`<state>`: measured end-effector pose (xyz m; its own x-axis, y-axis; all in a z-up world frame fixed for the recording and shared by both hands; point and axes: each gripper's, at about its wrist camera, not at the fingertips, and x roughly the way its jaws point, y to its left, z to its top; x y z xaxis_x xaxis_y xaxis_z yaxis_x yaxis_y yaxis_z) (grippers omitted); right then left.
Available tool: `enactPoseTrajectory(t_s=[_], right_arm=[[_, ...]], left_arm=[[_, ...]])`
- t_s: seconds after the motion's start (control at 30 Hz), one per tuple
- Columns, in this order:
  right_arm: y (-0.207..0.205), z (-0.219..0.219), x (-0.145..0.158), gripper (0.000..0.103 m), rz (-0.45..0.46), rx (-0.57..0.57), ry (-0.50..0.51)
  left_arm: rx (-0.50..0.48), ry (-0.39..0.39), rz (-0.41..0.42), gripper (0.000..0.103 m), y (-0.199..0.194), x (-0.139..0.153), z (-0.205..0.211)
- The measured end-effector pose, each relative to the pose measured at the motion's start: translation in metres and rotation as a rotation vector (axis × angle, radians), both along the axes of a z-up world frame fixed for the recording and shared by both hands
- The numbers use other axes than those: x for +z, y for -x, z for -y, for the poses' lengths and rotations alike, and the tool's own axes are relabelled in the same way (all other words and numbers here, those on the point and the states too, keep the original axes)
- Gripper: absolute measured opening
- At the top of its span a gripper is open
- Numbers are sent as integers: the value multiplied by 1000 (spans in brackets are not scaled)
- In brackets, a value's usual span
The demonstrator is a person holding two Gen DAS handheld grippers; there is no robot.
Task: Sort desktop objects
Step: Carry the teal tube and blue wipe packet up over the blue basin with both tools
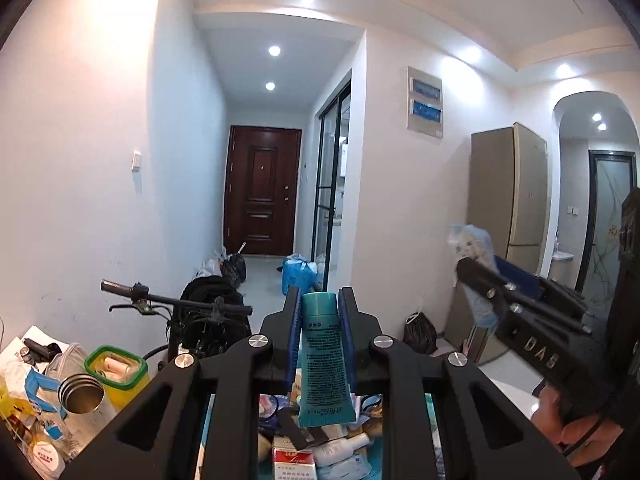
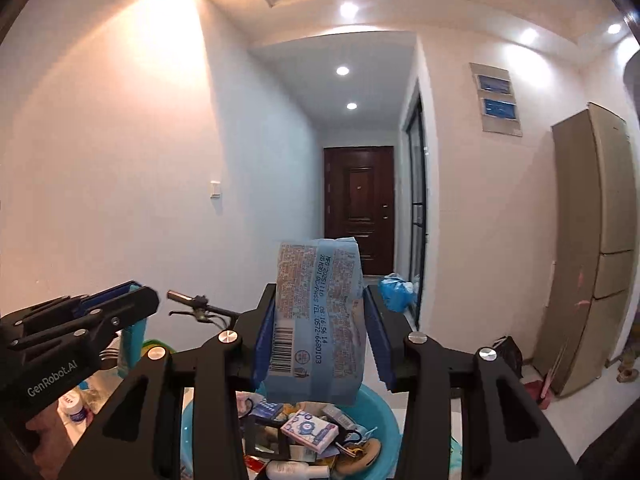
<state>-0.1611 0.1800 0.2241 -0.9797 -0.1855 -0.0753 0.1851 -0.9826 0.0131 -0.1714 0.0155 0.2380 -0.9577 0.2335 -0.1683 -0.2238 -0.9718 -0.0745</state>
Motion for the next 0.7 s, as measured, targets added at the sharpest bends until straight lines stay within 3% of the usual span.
enactPoseTrajectory(t_s=[0.13, 0.7], right_arm=[[8, 2, 2, 41, 15, 8, -4], [27, -1, -4, 41, 32, 6, 20]], left_arm=[[5, -2, 39, 20, 13, -9, 1], [-17, 7, 45, 20, 21, -18, -11]])
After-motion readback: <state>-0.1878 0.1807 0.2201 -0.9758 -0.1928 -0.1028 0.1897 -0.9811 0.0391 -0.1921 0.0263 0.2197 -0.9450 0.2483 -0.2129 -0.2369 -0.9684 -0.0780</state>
